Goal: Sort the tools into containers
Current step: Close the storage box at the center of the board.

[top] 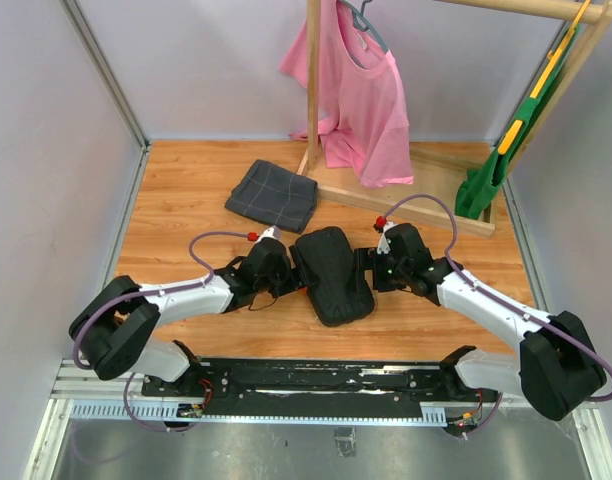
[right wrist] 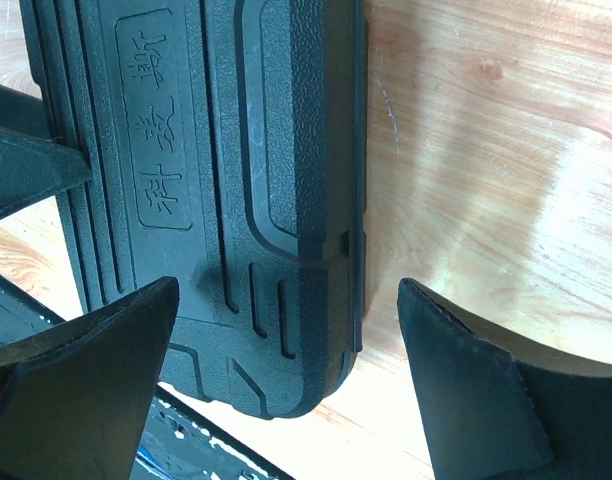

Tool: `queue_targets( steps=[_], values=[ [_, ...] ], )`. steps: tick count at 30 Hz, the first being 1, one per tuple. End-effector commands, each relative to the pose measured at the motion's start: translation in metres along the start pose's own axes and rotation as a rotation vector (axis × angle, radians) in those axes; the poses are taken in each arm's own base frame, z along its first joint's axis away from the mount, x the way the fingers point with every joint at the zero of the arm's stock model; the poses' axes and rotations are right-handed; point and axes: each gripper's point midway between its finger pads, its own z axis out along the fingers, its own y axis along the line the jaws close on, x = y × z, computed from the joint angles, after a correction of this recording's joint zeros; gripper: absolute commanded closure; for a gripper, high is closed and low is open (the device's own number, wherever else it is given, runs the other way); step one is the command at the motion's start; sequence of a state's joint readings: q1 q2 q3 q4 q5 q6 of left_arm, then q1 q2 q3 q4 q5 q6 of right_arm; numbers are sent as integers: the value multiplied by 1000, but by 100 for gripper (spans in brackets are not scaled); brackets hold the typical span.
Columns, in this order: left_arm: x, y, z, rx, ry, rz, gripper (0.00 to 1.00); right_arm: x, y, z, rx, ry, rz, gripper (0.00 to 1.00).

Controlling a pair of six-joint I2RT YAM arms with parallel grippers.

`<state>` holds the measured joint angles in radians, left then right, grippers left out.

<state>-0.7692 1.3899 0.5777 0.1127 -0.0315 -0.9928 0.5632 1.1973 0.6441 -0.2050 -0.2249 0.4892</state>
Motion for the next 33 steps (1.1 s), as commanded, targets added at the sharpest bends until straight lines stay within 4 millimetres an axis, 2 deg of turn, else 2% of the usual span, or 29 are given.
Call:
queue_targets(
  steps=[1, 9, 21, 33],
  values=[
    [1, -10, 4, 35, 5, -5, 26, -3, 10, 1, -31, -5, -23, 9],
    [12, 2, 7, 26, 28, -24, 27, 0, 13, 5, -57, 9, -17, 9],
    [26, 19, 13, 15, 52, -44, 28, 21, 21, 19, -137, 86, 19, 13],
    [29, 13, 15, 96, 38, -77, 30, 26, 26, 22, -151, 100, 22, 14]
  ],
)
